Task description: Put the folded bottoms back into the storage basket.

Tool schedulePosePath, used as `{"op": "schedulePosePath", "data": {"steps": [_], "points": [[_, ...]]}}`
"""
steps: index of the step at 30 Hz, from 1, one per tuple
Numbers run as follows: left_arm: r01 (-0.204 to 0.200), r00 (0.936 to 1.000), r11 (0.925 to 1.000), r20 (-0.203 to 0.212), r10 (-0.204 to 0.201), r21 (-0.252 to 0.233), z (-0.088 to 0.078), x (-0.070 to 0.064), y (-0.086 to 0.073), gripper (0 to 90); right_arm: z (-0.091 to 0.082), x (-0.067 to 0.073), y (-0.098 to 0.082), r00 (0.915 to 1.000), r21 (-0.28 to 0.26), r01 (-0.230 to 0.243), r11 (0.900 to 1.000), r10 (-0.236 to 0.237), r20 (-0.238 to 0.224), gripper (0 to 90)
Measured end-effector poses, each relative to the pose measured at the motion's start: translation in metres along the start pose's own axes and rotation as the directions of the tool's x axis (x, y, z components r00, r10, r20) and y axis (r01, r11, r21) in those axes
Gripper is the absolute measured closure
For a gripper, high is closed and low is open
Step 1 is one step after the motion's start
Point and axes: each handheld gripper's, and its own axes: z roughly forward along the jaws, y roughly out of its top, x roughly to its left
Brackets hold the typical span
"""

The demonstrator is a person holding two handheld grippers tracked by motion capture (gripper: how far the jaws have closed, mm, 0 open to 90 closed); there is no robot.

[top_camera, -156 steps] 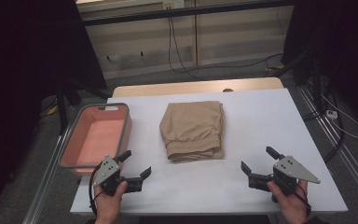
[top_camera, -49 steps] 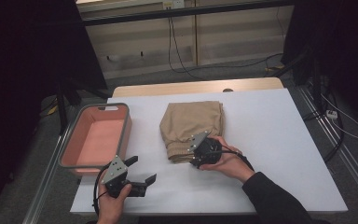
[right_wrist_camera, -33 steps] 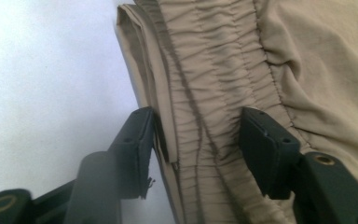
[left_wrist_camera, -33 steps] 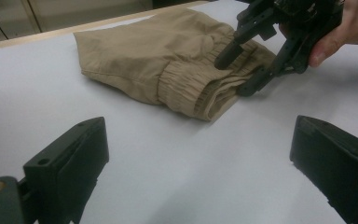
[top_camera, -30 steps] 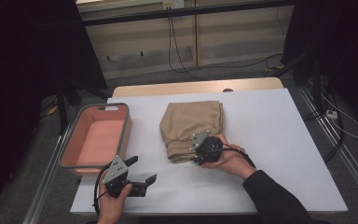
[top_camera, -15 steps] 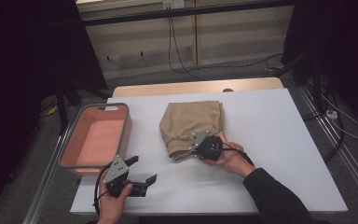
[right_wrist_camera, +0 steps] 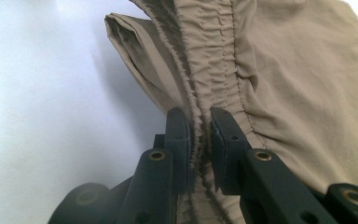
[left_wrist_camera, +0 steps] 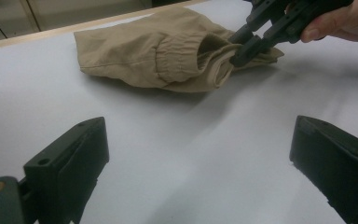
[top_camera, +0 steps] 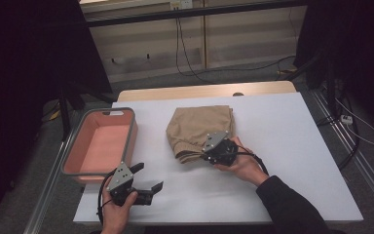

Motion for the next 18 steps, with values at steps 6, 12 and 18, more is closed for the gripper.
{"op": "schedulePosePath", "data": {"steps": [6,12,18], "points": [[-0.006,0.9999,0.9999,-0.013,0.007,0.012,0.0,0.0,0.001,6.5,-0.008,0.003,0.001,0.9994,-0.037,-0.017,0.999,0.016,-0.029,78.5],[0.025,0.9996,0.9997,-0.012,-0.025,-0.002,0.0,0.004,0.002,8.5,-0.012,0.009,0.002,0.9992,-0.044,-0.006,0.999,0.004,-0.04,78.5],[0.071,0.9973,0.9974,0.017,-0.071,0.01,0.01,0.01,0.006,7.5,-0.017,0.018,0.001,0.9981,-0.055,-0.002,0.998,-0.002,-0.062,78.6]]}}
